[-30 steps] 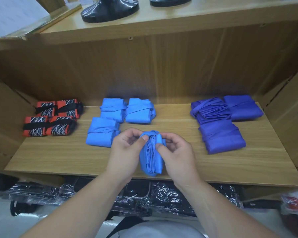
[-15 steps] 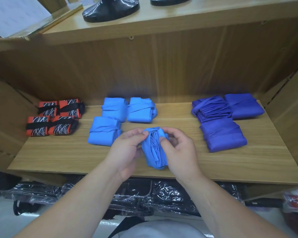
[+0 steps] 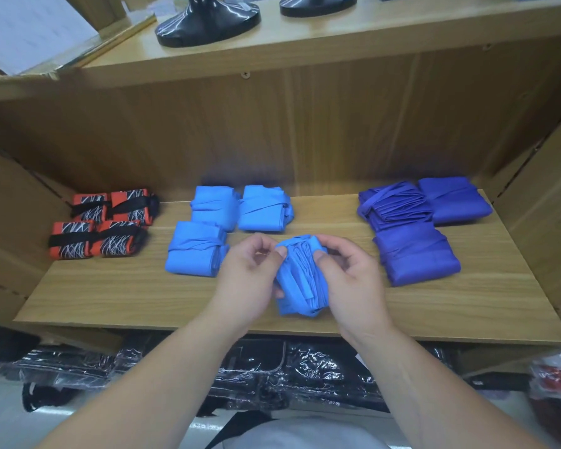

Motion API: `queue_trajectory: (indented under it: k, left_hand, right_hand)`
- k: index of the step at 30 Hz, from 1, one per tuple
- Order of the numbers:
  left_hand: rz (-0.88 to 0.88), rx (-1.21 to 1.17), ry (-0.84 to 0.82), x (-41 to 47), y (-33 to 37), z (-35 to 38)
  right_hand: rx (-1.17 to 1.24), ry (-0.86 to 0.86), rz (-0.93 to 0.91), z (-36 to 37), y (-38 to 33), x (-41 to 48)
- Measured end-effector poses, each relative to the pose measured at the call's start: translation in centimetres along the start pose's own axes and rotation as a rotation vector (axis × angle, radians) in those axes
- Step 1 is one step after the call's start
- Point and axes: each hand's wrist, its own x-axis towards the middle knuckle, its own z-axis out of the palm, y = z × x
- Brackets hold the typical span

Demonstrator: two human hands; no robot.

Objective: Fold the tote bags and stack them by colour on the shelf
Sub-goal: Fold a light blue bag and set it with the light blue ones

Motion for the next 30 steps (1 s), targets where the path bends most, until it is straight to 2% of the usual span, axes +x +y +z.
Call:
queue_trajectory:
  k: [2, 4, 8, 10, 12, 16, 19, 25, 27, 30]
  left_hand:
    - [0.137, 0.182, 0.050, 0.3, -0.6, -0.1]
    - [0.140, 0.229, 0.062, 0.3, -1.0, 0.0]
    - [-0.156, -0.095, -0.062, -0.5, -1.1, 0.9]
    - [-0.209, -0.154, -0.058, -0.6, -1.3, 1.0]
    - [-0.177, -0.172, -0.001, -0.6, -1.2, 0.9]
    - [-0.019, -0.145, 0.093, -1.1, -0.6, 0.8]
    - [0.015, -0.126, 0.109, -1.4, -0.9, 0.5]
    - [0.049, -0.186, 0.055, -1.8, -1.1, 0.2]
    - [0.017, -0.229, 0.047, -1.8, -1.0, 0.1]
    - [-0.084, -0.380, -0.072, -1.6, -0.9, -0.3]
  right_hand:
    - [0.019, 0.009, -0.005, -0.2, 0.0, -0.1]
    - [0.057, 0.019, 0.016, -0.2, -0.1, -0.2]
    - [0.070, 0.022, 0.030, -0.1, -0.2, -0.3]
    - [0.047, -0.007, 0.041, 0.0, -0.4, -0.1]
    - [0.012, -0.041, 0.038, 0.1, -0.1, 0.1]
    - [-0.184, -0.051, -0.093, 0.0, 0.4, -0.2]
    - [-0.051, -0.134, -0.001, -0.2, 0.3, -0.6]
    - [0.123, -0.232, 0.150, -0.1, 0.0, -0.8]
    - [0.141, -0.256, 0.160, 0.0, 0.1, -0.9]
    - [0.116, -0.265, 0.156, 0.1, 0.0, -0.7]
